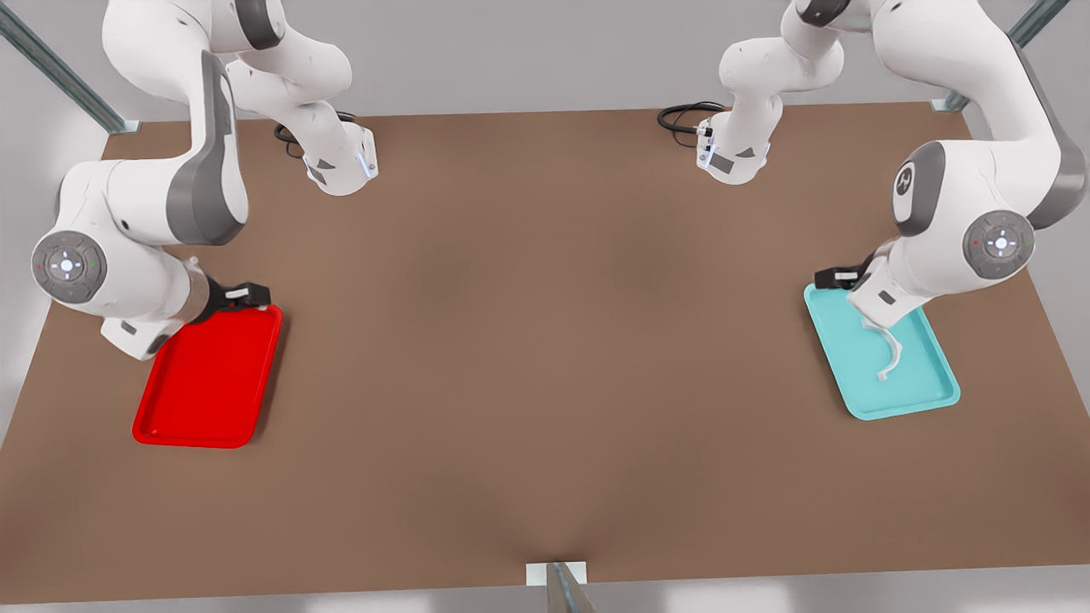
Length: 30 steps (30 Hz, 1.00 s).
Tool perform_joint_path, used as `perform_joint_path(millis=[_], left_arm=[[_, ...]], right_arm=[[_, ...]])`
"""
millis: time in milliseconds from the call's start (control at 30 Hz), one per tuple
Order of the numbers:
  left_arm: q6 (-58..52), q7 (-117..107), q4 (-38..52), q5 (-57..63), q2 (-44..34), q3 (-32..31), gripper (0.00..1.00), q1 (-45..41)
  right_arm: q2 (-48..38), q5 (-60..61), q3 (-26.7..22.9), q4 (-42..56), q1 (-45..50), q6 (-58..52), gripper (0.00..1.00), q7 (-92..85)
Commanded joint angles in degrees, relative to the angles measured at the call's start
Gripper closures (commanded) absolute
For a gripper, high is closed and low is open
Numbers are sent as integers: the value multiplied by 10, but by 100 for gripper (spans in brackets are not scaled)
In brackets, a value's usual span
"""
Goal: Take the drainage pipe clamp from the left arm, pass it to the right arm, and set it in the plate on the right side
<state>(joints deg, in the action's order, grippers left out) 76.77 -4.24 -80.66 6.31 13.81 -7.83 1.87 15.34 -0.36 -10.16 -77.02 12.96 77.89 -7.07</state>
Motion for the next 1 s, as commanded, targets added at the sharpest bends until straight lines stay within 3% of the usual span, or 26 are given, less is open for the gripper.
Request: perform_joint_path(millis=[0, 67, 133, 233, 300, 367, 500, 600, 967], left_arm=[[30, -18, 1, -3, -1, 6, 0, -1], [41, -15, 0, -8, 7, 28, 0, -4], [110, 48, 1, -59, 67, 130, 0, -3], [234, 144, 0, -65, 133, 150, 0, 19], [327, 146, -66, -88, 149, 196, 0, 20], [387, 264, -68, -143, 198, 196, 0, 51], [517, 637, -107, -133, 257, 195, 0, 88], [516, 955, -107, -134, 261, 194, 0, 89], [519, 1033, -138, -75, 264, 193, 0, 111]], right_arm=[[0, -3, 1, 0, -2, 54, 0, -32], [1, 4, 1, -1, 0, 55, 0, -32], [2, 7, 1, -1, -2, 63, 0, -32], [2, 6, 1, -2, -2, 66, 0, -34], [1, 6, 1, -6, -2, 64, 0, -37], [1, 6, 1, -8, -2, 64, 0, -41], [2, 6, 1, -8, 2, 64, 0, -40], [3, 6, 1, -9, 4, 64, 0, -40], [8, 4, 4, -9, 5, 67, 0, -40]])
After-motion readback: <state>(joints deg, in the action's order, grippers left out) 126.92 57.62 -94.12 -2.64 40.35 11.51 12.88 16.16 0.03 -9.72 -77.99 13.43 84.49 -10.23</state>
